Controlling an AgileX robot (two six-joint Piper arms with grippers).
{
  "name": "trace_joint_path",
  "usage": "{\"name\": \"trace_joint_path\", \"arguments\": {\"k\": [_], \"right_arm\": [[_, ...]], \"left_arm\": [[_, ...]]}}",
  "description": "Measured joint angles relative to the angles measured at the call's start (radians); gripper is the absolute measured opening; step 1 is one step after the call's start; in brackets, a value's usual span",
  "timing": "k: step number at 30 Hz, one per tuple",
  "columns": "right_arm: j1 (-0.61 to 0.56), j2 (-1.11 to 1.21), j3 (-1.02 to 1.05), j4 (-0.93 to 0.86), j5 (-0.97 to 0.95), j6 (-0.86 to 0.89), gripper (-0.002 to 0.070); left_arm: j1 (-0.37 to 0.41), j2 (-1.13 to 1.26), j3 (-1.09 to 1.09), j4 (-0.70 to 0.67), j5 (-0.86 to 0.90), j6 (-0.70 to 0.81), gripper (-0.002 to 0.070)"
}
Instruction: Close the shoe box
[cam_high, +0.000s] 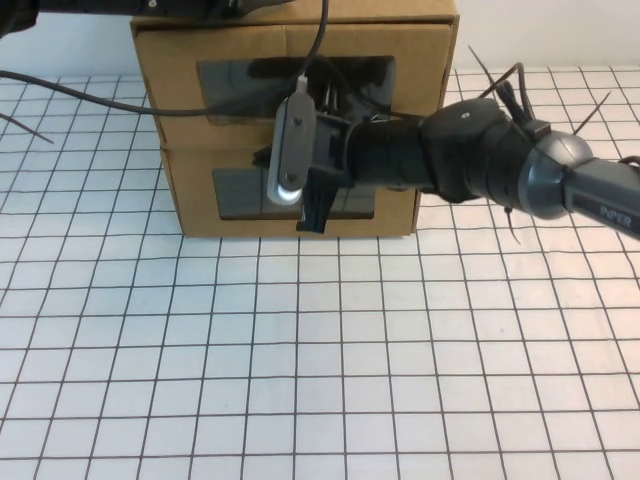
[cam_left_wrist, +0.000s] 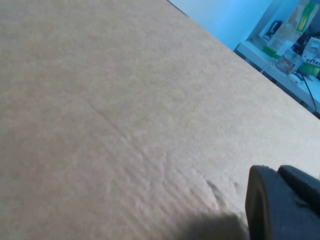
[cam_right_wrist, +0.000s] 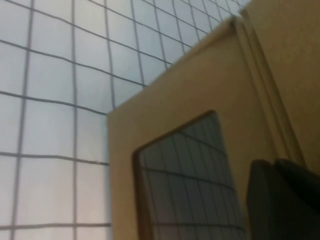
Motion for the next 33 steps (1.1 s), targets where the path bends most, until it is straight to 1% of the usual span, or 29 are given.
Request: {"name": "trace_joint_path", "arguments": {"k": [7,12,16,21,25,29,33], "right_arm": [[-0.025,0.027,-0.051,-0.006,0.063,0.084,-0.0013],[-0.029,0.001,-0.053,-0.127,0.162,0.226,-0.0013],[-0.016,-0.081,-0.045,-0.258,0.273,0.358,-0.0013],[0.014,-0.278,0.039,-0.285,0.340,0.427,-0.0013],[0.018,-0.472,0.138,-0.263,0.305,0.526,-0.0013],[0.018,-0.663,0.249,-0.229,0.185,0.672,-0.0013],[0.018,-0.860,0.383,-0.212,0.048,0.803,-0.0013]], "left_arm": [[0.000,0.000,0.000,0.000,0.002,0.006,-0.0002],[0.000,-0.019,0.000,0.000,0.018,0.021,-0.0002],[0.004,-0.078,0.000,0.002,0.020,0.030,-0.0002],[0.035,-0.209,0.000,0.006,0.069,0.032,-0.0002],[0.062,-0.337,0.000,0.058,0.136,-0.002,-0.0002],[0.068,-0.480,0.000,0.179,0.246,-0.059,-0.0002],[0.068,-0.624,0.032,0.250,0.279,-0.111,-0.0002]]}}
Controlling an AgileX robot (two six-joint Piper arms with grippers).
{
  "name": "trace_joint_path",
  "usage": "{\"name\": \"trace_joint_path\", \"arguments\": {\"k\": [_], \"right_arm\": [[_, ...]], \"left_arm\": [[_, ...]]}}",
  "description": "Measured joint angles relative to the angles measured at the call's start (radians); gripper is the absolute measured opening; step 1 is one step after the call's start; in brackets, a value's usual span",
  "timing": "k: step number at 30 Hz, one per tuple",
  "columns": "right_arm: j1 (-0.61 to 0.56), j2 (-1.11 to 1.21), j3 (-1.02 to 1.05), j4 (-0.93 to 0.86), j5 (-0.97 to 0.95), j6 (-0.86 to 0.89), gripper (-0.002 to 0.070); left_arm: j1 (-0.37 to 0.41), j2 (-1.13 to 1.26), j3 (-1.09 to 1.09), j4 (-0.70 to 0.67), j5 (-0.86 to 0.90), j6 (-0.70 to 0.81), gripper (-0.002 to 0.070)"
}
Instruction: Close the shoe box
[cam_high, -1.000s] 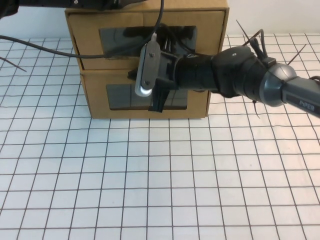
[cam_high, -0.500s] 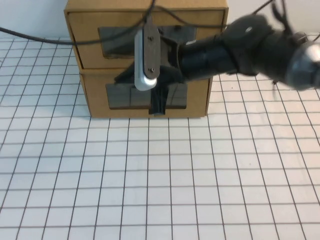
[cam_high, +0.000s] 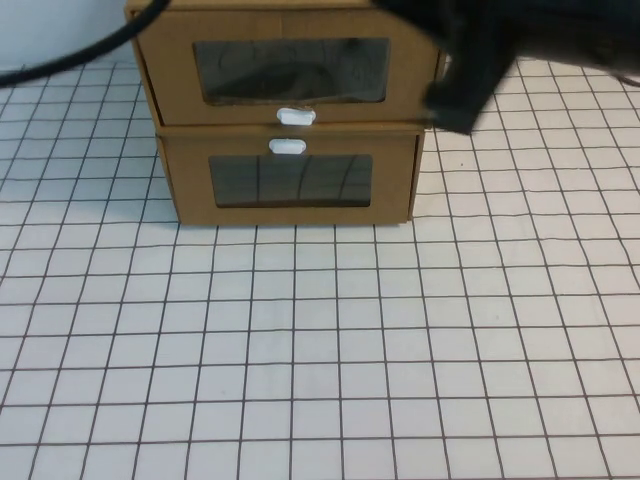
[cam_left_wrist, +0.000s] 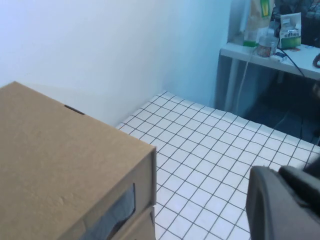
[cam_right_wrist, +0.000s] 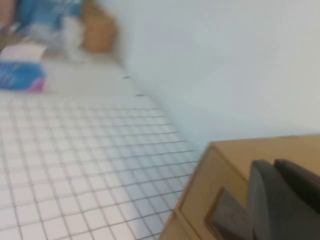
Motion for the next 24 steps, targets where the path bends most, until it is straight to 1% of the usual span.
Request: {"name": "trace_joint_path", "arguments": {"k": [3,6,8,10,12,14,17,18,19,20,22,24], "right_arm": [[0.000,-0.148,0.142,0.010,-0.122,0.092,-0.0013],[0.000,-0.302,0.300,0.025,-0.287,0.161,-0.0013],[0.000,-0.390,0.396,0.038,-0.401,0.179,-0.0013],[0.000,-0.479,0.489,0.045,-0.532,0.144,-0.0013],[0.000,-0.551,0.585,0.067,-0.666,0.001,-0.0013],[0.000,-0.594,0.661,0.135,-0.803,-0.212,-0.0013],[0.000,-0.612,0.711,0.407,-1.083,-0.653,-0.0013],[0.000,-0.612,0.713,0.479,-1.157,-0.775,-0.0013],[0.000,-0.613,0.723,0.525,-1.234,-0.849,-0.0013],[0.000,-0.620,0.733,0.556,-1.283,-0.886,-0.0013],[0.002,-0.650,0.754,0.568,-1.309,-0.888,-0.0013],[0.006,-0.701,0.771,0.568,-1.255,-0.812,-0.0013]], "left_arm": [[0.000,-0.111,0.076,0.026,0.007,-0.009,-0.0002],[0.000,-0.232,0.197,0.060,0.008,-0.009,-0.0002],[0.000,-0.316,0.290,0.088,0.009,-0.013,-0.0002],[0.000,-0.401,0.406,0.124,-0.022,-0.022,-0.0002],[0.000,-0.479,0.529,0.155,-0.077,-0.033,-0.0002],[0.000,-0.567,0.655,0.178,-0.158,-0.039,-0.0002],[0.000,-0.687,0.820,0.187,-0.277,-0.042,-0.0002],[0.000,-0.726,0.873,0.189,-0.314,-0.042,-0.0002],[0.000,-0.763,0.914,0.189,-0.344,-0.042,-0.0003],[0.000,-0.798,0.963,0.189,-0.377,-0.046,-0.0002],[0.000,-0.858,1.061,0.189,-0.446,-0.059,-0.0002],[0.000,-0.921,1.162,0.187,-0.514,-0.075,-0.0002]]}}
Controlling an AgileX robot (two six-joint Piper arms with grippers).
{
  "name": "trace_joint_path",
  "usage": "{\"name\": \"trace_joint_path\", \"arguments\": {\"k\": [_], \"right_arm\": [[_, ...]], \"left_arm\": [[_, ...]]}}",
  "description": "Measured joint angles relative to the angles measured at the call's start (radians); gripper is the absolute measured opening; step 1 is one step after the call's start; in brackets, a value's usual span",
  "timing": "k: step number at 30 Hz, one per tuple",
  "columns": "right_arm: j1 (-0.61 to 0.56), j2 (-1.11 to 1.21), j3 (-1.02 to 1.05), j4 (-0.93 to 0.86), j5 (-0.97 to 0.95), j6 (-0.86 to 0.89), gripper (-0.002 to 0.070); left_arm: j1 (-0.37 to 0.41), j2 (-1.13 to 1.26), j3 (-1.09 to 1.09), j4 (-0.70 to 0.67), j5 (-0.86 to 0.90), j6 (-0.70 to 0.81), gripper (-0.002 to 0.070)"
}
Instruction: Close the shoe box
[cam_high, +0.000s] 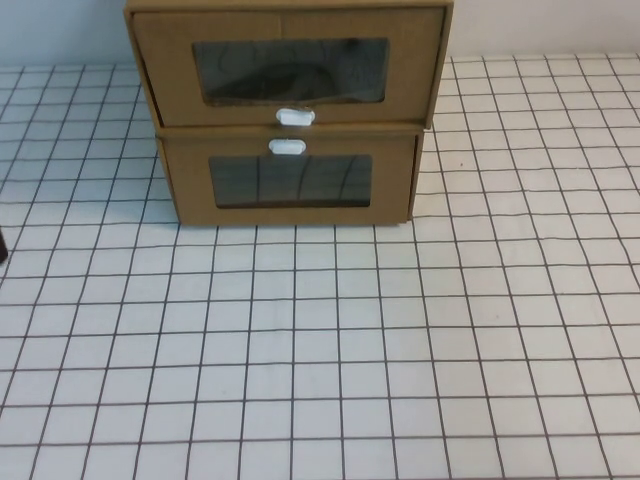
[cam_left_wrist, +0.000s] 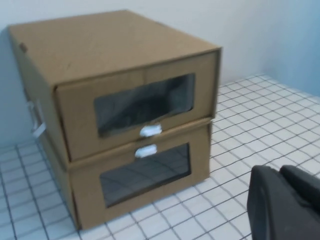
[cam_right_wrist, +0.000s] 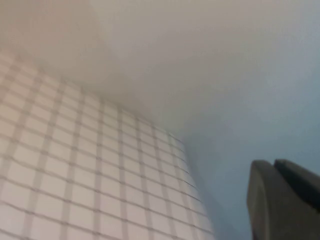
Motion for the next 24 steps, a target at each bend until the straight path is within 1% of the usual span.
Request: {"name": "trace_joint_path", "arguments": {"k": [2,5,8,10,12,18,24], "right_arm": [[0.000,-0.051,0.016,0.000,0.094,0.108,-0.0013],[0.000,-0.116,0.046,0.000,0.306,0.265,-0.0013],[0.000,-0.129,0.076,0.000,0.497,0.331,-0.0013],[0.000,-0.127,0.093,0.000,0.575,0.341,-0.0013],[0.000,-0.119,0.101,0.000,0.605,0.346,-0.0013],[0.000,-0.111,0.103,0.000,0.599,0.353,-0.0013],[0.000,-0.111,0.103,0.000,0.595,0.354,-0.0013]], "left_arm": [[0.000,-0.053,0.086,-0.002,-0.051,-0.013,-0.0002],[0.000,-0.126,0.194,-0.006,-0.102,-0.030,-0.0002],[0.000,-0.172,0.257,-0.014,-0.126,-0.039,-0.0002],[0.000,-0.182,0.293,-0.015,-0.147,-0.039,-0.0002],[0.000,-0.186,0.330,-0.017,-0.186,-0.041,-0.0002],[0.000,-0.186,0.446,-0.022,-0.349,-0.042,-0.0002],[0.000,-0.186,0.470,-0.025,-0.331,-0.042,-0.0002]]}}
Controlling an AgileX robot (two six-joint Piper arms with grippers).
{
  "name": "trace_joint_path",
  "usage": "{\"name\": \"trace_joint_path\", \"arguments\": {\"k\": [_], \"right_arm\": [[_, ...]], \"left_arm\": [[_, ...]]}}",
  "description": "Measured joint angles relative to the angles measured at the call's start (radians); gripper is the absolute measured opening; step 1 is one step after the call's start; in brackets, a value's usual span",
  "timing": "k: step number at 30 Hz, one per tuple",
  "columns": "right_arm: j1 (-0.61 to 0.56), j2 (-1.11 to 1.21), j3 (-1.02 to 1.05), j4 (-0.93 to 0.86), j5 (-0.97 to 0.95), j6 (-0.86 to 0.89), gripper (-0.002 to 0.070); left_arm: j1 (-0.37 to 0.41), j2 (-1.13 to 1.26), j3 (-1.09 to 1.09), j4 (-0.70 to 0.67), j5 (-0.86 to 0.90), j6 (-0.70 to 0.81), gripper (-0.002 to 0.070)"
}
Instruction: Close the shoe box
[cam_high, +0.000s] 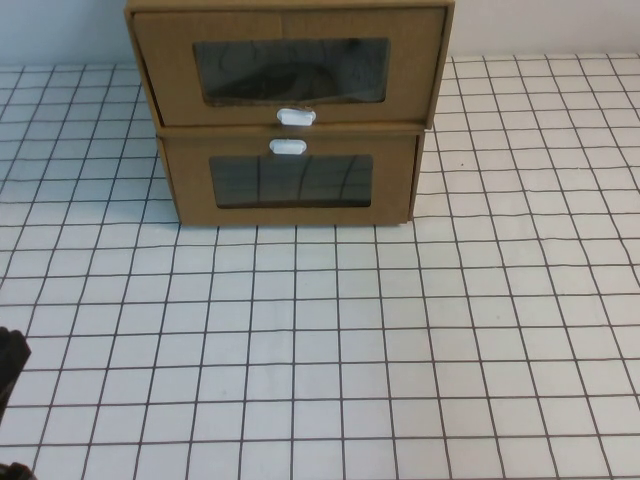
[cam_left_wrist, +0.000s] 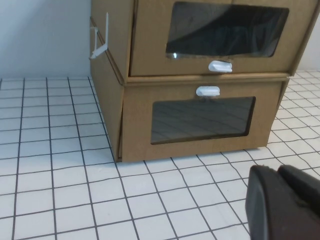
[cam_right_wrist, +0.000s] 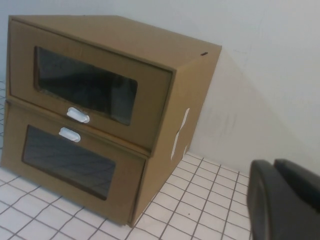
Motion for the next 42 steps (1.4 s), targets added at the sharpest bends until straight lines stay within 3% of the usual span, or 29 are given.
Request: {"name": "trace_joint_path", "arguments": {"k": [17,22,24,28,30,34,42], "right_arm": [[0.000,0.005,0.002,0.000,0.000,0.002,-0.0013],[0.000,0.005,0.002,0.000,0.000,0.002,-0.0013],[0.000,0.005,0.002,0.000,0.000,0.002,-0.0013],[0.000,0.005,0.002,0.000,0.000,0.004,-0.0013],[0.000,0.005,0.002,0.000,0.000,0.005,-0.0013],[0.000,0.005,0.002,0.000,0.002,0.006,-0.0013],[0.000,0.005,0.003,0.000,0.002,0.006,-0.0013]], "left_arm": [[0.000,-0.002,0.015,0.005,-0.002,-0.002,-0.0002],[0.000,-0.097,0.090,0.175,-0.043,-0.020,-0.0002],[0.000,-0.146,0.145,0.305,-0.091,-0.128,-0.0002],[0.000,-0.239,0.263,0.692,-0.109,-0.533,-0.0002],[0.000,-0.267,0.316,0.805,-0.106,-0.667,-0.0002],[0.002,-0.275,0.348,0.864,-0.027,-0.764,-0.0002],[0.002,-0.275,0.348,0.860,-0.018,-0.781,-0.0002]]}}
